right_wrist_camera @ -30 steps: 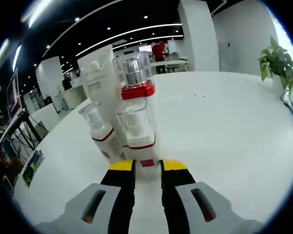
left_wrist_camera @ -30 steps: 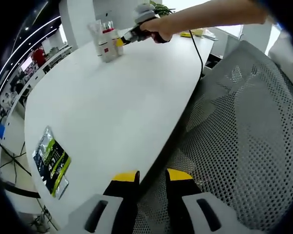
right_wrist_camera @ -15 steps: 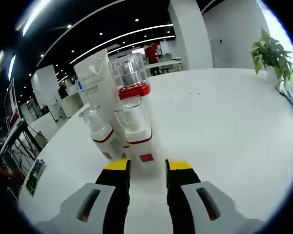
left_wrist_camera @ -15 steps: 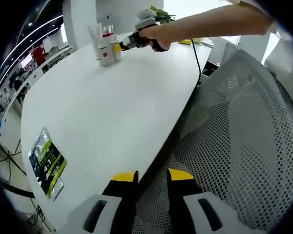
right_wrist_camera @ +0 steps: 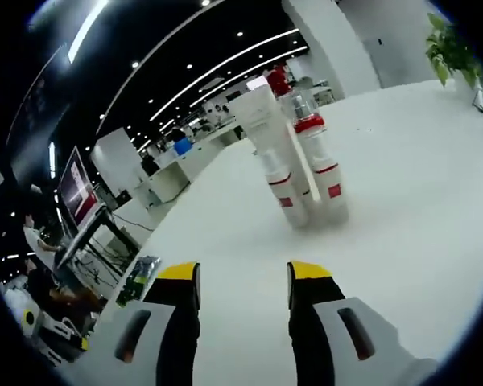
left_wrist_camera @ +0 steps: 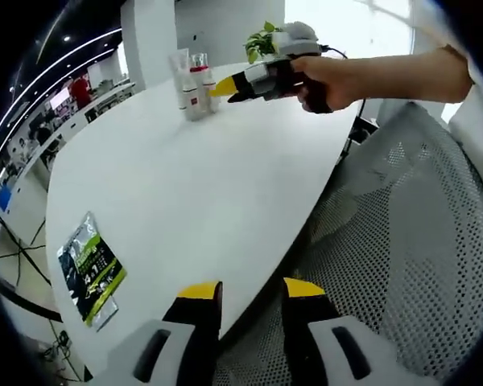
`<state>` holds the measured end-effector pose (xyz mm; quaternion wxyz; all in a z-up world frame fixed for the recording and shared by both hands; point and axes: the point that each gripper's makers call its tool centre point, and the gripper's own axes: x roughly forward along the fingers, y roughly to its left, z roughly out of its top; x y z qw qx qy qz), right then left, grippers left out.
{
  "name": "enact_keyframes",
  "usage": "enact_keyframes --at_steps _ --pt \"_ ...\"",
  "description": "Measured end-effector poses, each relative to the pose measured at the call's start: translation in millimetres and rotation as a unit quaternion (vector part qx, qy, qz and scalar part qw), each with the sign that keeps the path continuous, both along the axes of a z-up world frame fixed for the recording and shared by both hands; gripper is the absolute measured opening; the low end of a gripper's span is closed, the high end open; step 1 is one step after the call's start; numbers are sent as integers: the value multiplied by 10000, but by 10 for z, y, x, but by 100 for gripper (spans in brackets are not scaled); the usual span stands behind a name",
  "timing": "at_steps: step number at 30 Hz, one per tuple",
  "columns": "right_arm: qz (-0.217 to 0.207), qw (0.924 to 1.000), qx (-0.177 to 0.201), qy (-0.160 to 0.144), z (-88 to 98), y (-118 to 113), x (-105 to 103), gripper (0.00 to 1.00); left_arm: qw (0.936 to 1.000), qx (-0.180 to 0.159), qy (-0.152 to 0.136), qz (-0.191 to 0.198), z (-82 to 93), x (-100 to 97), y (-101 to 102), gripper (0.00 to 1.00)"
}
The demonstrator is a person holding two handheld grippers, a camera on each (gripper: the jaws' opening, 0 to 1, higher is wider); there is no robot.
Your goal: Arrange the skincare products in the storage area until every visible bottle or jar stands upright without overlapping.
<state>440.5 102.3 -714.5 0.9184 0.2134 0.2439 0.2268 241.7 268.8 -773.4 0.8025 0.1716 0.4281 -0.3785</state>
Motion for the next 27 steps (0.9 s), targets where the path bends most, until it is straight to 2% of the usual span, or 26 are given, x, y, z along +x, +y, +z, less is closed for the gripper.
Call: enact_keyframes --at_steps 1,3,6,7,9,11,12,15,17,22,23,25,26,27 --pt "150 9998 -88 -125 63 95 -62 42 10000 -35 -63 22 26 19 -1 30" --pt "396 9990 7 -209 126 248 -150 42 9998 -162 -26 88 54 23 -17 28" --pt "632 9966 362 -395 295 440 -279 39 9994 -289 -145 98 111 49 -39 23" --pt "928 9939 399 -445 350 542 -374 37 9991 -370 -147 129 135 60 -53 23" --pt "988 9926 367 -603 426 583 -436 36 9968 -734 -159 288 233 99 -102 23" --pt "1147 9897 635 -573 515 674 -558 38 9927 -1097 -261 433 367 166 -122 23" --pt "1137 9896 636 -603 537 682 -580 40 9887 -1393 -257 482 453 190 -155 23" --pt "1242 9875 745 -621 616 749 -698 44 9808 -1801 -408 622 608 269 -165 29" --pt "1240 9872 754 -655 702 780 -784 47 9744 -2108 -412 664 719 284 -171 29" --pt "1353 9850 830 -671 841 834 -971 51 9546 -2814 -379 906 950 343 -140 32" --pt "1394 9852 730 -682 841 842 -1011 51 9498 -2964 -389 925 997 362 -137 32" --pt "1631 9837 361 -659 792 855 -1136 49 9449 -3117 -395 919 1046 375 -141 33" --pt "1688 9831 106 -697 766 839 -1184 50 9393 -3295 -346 892 1094 366 -164 33" --pt "1703 9827 22 -726 762 834 -1198 51 9342 -3438 -386 867 1153 372 -171 34"
